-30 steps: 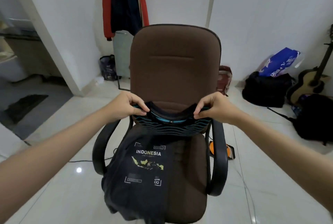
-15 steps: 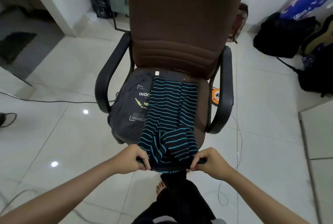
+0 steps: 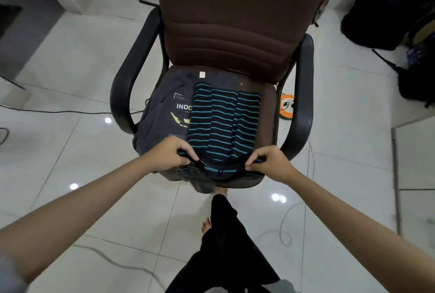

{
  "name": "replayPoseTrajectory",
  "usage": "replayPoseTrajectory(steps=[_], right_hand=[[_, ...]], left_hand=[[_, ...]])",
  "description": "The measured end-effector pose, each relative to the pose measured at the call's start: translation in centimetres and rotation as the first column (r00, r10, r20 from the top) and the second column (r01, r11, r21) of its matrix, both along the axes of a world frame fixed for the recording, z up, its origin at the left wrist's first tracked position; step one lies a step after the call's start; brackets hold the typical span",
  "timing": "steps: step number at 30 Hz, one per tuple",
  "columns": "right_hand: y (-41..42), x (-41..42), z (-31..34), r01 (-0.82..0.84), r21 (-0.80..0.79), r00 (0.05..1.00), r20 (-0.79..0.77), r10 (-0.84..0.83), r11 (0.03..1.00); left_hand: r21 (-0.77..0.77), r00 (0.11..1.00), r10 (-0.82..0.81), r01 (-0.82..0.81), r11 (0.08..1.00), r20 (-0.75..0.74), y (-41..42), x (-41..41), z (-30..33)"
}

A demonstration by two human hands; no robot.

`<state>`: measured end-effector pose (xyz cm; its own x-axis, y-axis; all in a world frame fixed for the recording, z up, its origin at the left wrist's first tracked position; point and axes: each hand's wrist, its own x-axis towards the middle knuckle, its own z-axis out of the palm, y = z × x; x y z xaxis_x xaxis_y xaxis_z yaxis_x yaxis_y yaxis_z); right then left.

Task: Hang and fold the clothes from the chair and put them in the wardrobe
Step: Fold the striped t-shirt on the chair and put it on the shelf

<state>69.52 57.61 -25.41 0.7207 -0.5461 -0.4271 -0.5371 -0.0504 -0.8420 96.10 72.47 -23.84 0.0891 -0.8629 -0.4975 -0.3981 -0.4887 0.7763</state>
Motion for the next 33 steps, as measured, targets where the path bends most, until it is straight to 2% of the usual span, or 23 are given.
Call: replayPoseTrajectory(steps=[4,7,14,17,21,24,27,29,31,33], right_hand=[[-6.7,2.7,-0.6,0.104,0.008,0.995,0.007,-0.104,0.995],[-11.8,4.8,-2.4,0.134,-0.051,0.991,-0.015,-0.135,0.990],[-21.3,9.9,-8.1,0.052,-0.225,0.973,-0.210,-0.100,0.973],[-24.5,11.5,-10.6,0.064,-0.284,0.965,-0.226,-0.132,0.957],[-27.5,12.9,-14.0,0.058,-0.277,0.962,-0.242,-0.128,0.959],[-27.9,13.4,-16.1,0.144,-0.256,0.948,-0.242,-0.208,0.956],[-26.8,13.1,-18.2,0.308,-0.256,0.903,-0.226,-0.366,0.916],[-25.2,12.6,-19.6,0.444,-0.211,0.844,-0.228,-0.485,0.871],[-23.0,11.9,-20.5,0.532,-0.223,0.761,-0.297,-0.577,0.817],[-20.6,11.2,-20.6,0.539,-0.307,0.678,-0.394,-0.621,0.784]], left_hand=[[-0.054,0.999,0.031,-0.028,0.998,0.044,-6.4,4.0,-0.4],[-0.060,0.995,0.065,-0.060,0.996,0.071,-11.6,6.5,-1.9],[-0.053,0.973,0.081,-0.070,0.996,0.218,-22.5,10.7,-9.0],[-0.050,0.956,0.101,-0.090,0.995,0.276,-25.7,12.2,-12.0],[-0.041,0.931,0.099,-0.090,0.995,0.352,-28.1,13.6,-15.4],[-0.028,0.913,0.143,-0.143,0.989,0.382,-28.6,13.6,-17.4],[-0.057,0.883,0.218,-0.214,0.975,0.416,-28.0,12.5,-18.8],[-0.064,0.868,0.313,-0.313,0.947,0.387,-26.8,11.3,-19.2],[-0.052,0.840,0.426,-0.435,0.899,0.335,-25.3,9.9,-19.7],[-0.003,0.806,0.520,-0.541,0.841,0.282,-23.8,8.5,-20.0]])
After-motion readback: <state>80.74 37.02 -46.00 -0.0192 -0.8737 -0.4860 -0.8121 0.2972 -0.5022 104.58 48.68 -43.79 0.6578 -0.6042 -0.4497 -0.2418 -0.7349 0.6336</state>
